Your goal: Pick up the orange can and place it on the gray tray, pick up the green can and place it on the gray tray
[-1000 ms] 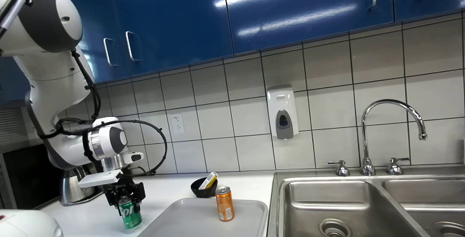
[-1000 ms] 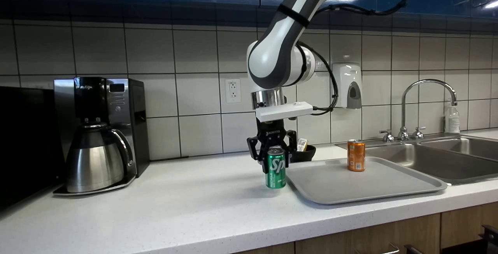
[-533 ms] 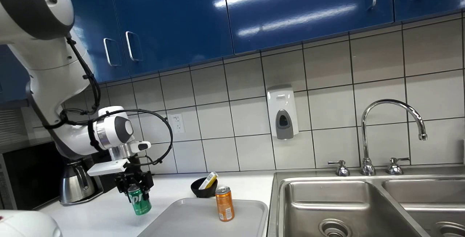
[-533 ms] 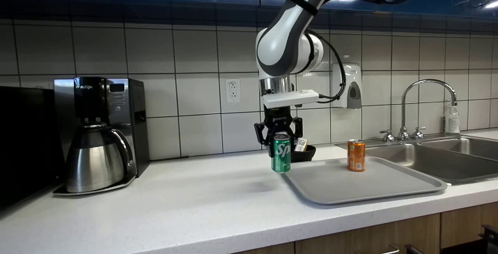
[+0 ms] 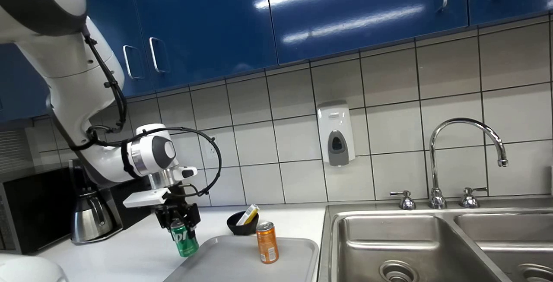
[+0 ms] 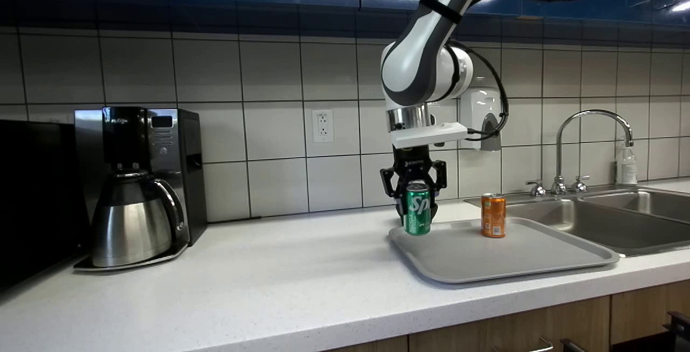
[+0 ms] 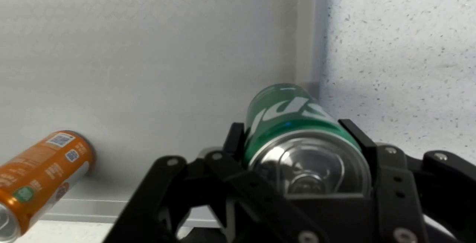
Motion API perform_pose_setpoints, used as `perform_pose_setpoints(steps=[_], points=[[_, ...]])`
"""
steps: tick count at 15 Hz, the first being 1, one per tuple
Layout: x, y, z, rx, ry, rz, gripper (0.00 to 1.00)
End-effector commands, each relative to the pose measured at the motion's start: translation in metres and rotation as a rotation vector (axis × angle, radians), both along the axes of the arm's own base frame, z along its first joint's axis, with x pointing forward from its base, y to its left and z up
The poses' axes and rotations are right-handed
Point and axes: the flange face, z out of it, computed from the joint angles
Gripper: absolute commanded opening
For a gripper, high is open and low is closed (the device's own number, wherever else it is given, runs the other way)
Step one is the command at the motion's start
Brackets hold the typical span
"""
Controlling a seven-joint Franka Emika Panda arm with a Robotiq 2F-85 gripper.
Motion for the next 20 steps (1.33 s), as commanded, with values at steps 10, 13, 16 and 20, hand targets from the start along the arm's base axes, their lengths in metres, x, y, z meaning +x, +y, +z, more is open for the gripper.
perform_pose_setpoints(steps=[10,13,16,20], points=[[0.002,-0.034,-0.028,-0.034,0.049,-0.091,0.40],[0.002,-0.034,-0.036,-0.033,0.064,-0.092,0.40],[0.001,-0.034,-0.041,-0.029,0.074,-0.092,0.40],[-0.002,-0.032,-0.033,-0.022,0.066,-0.106,0.98]])
